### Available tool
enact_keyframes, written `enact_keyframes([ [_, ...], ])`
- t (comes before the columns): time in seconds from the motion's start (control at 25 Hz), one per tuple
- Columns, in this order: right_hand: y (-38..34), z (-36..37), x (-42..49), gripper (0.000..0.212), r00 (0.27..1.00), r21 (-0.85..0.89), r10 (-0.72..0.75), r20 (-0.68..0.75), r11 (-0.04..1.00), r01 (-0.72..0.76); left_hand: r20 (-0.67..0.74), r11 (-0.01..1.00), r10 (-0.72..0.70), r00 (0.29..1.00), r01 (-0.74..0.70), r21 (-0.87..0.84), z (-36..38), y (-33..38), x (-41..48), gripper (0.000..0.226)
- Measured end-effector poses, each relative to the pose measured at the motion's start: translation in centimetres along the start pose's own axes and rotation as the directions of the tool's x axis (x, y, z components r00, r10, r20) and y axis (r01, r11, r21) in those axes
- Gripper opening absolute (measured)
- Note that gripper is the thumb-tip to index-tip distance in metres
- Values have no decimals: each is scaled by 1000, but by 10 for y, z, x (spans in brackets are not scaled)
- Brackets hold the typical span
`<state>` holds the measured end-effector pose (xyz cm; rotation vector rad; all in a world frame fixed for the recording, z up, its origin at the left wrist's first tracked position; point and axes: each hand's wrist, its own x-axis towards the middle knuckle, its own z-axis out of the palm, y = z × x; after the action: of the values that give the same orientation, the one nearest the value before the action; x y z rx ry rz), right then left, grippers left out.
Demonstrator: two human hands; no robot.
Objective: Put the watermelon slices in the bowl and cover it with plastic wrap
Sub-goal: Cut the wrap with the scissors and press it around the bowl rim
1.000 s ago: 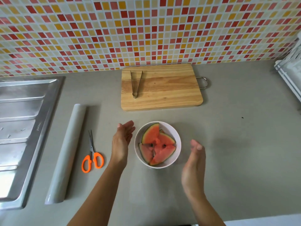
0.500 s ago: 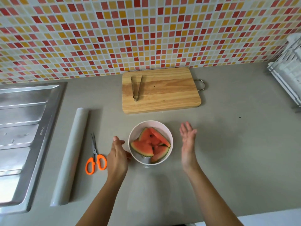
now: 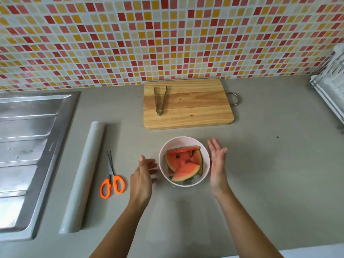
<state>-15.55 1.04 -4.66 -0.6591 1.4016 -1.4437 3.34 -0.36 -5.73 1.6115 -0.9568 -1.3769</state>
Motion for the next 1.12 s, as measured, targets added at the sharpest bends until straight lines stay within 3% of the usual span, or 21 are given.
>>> enact_keyframes([
  [0.08,0,-6,13,96,996,-94,-83,35,992,86,-18,989,138,990,-139,-42,3,4,10,53],
  [0.2,3,0,27,75,986,-138,-96,134,984,114,194,974,224,955,-211,-85,19,12,24,50],
  [0.32,9,5,36,73,981,-111,-50,185,991,71,290,978,179,940,-139,-153,36,14,37,51],
  [0.52,14,8,43,84,967,21,127,221,991,-135,379,949,89,921,38,-314,40,15,48,58],
  [0.92,12,10,49,88,972,-256,203,119,952,-167,409,991,-26,912,77,-110,42,24,49,70],
  [1.12,12,7,44,78,978,-163,190,83,971,-175,405,989,-31,914,87,-120,43,28,47,73],
])
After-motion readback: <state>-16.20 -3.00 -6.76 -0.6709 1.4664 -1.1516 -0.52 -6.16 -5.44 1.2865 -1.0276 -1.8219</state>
